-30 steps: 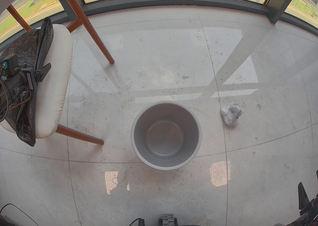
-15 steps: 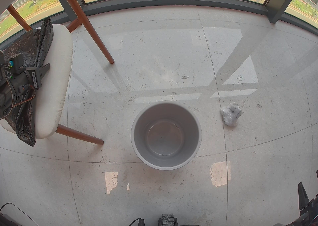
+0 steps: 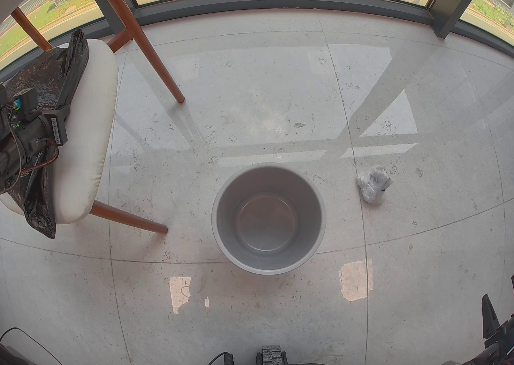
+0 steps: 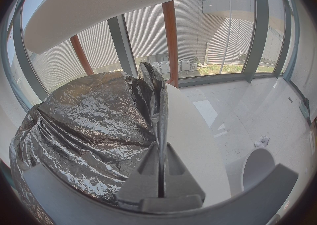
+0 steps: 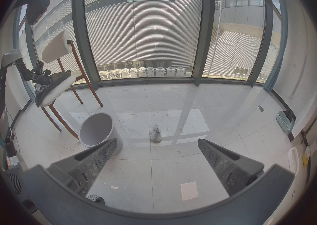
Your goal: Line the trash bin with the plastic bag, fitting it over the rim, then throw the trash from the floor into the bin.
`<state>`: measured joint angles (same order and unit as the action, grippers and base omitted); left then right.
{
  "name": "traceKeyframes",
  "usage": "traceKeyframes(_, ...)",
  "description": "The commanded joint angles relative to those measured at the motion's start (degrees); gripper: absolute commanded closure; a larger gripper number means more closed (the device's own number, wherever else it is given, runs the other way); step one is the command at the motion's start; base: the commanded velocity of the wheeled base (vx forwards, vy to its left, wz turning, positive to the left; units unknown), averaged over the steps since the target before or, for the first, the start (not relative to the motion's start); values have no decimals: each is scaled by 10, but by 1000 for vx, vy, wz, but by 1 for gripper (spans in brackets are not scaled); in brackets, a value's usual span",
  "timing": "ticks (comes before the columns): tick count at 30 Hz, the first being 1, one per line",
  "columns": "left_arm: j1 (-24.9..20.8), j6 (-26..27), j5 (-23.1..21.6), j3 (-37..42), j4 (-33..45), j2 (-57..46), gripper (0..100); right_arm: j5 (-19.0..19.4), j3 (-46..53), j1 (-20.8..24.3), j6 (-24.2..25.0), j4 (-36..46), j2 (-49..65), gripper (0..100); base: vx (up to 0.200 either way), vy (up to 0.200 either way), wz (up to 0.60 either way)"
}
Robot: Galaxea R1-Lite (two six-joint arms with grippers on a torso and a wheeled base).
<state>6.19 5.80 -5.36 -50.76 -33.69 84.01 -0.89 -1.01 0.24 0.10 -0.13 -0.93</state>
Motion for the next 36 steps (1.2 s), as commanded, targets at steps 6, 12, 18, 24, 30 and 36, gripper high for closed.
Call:
traceKeyframes(6, -21, -60, -38, 8, 3, -17, 100, 0, 10, 0, 0, 0, 8, 0, 0, 0, 0)
traceKeyframes(12, -72, -115, -73, 29, 56, -60, 100, 0, 10, 0, 0, 0, 8, 0, 0, 0, 0)
traceKeyframes(18, -152, -188, -107, 37, 138, -128, 100, 0, 10, 0, 0, 0, 8, 0, 0, 0, 0)
traceKeyframes(24, -210, -210, -107, 51, 168, -175, 100, 0, 10, 0, -1, 0, 8, 0, 0, 0, 0)
traceKeyframes(30, -227, -211, -108, 78, 169, -216, 100, 0, 10, 0, 0, 0, 8, 0, 0, 0, 0)
traceKeyframes(36, -260, -210, -105, 83, 169, -241, 100, 0, 10, 0, 0, 0, 8, 0, 0, 0, 0)
